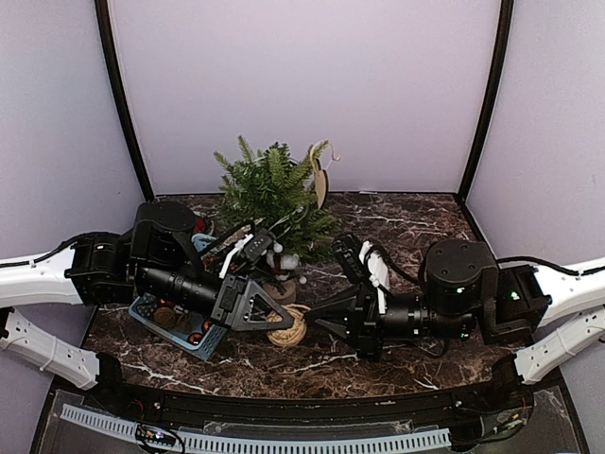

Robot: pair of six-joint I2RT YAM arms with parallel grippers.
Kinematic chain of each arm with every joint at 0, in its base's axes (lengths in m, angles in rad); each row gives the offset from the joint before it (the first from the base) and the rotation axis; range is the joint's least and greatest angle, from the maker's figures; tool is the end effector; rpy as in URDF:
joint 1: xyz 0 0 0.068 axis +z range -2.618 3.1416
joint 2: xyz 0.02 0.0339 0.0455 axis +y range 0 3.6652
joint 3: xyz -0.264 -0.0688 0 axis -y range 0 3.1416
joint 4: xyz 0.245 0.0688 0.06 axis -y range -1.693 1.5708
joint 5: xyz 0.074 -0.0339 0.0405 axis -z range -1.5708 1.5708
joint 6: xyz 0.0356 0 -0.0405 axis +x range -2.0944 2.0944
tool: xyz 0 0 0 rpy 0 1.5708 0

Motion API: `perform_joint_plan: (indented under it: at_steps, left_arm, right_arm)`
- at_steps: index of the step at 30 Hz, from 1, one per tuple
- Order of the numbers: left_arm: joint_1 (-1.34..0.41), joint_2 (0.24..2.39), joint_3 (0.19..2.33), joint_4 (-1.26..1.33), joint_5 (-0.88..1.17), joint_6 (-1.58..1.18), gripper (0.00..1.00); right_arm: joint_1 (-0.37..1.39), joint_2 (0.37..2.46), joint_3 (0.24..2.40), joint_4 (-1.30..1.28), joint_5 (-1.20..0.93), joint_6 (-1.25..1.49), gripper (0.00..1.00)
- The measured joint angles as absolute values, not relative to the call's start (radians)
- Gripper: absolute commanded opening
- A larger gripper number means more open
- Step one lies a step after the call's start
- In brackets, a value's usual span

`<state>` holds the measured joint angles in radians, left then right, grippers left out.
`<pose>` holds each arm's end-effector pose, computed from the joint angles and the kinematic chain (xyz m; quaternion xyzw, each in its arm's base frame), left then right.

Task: Decorate the small christmas tree
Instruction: Pass from the left arm to the right, then pass from the right arm to the left

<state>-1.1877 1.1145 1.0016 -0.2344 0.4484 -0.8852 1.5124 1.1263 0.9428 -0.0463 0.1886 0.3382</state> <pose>0.0805 -0.2410 0.3464 0.2465 0.7698 -0.5746 0.1285 0.0221 0.2636 0.3413 -0.3834 0.6818 0.4498 0.4311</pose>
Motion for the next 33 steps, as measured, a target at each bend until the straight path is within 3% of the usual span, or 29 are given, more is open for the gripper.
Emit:
perform_joint_plan:
  at_steps: [5,14,18,33]
  left_arm:
    - [-1.188,1.114,1.002,-0.234,0.452,-0.887,0.3]
    - [-1.188,1.114,0.99,-0.237,0.435,-0.861,0.7]
    - [-1.188,1.114,0.977,-0.251,0.42,-0.843,0.81]
    - [-1.188,1.019,0.902,-0.28,0.306,-0.789,0.85]
  right_arm:
    - [1.512,1.124,0.942,-0.026,0.188,0.341,0.0]
    - [1.48,1.035,0.915,-0.014,0.155,0.398,0.0]
    - [1.41,1.026,0.916,-0.098,0.105,0.45,0.0]
    - [1.14,1.029,0.97,-0.42,-0.08,0.583,0.0]
